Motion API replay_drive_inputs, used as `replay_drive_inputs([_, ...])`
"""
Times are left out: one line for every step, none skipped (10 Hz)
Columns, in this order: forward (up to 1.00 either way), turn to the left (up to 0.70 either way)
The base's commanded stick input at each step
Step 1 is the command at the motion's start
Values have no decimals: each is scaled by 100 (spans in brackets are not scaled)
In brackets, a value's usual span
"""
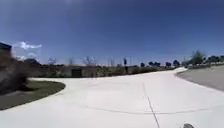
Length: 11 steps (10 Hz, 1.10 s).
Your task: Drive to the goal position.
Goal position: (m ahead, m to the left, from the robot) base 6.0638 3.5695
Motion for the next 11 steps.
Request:
replay_drive_inputs([85,0])
replay_drive_inputs([85,0])
replay_drive_inputs([85,0])
replay_drive_inputs([85,0])
replay_drive_inputs([85,0])
replay_drive_inputs([85,0])
replay_drive_inputs([85,0])
replay_drive_inputs([85,0])
replay_drive_inputs([85,0])
replay_drive_inputs([85,0])
replay_drive_inputs([85,1])
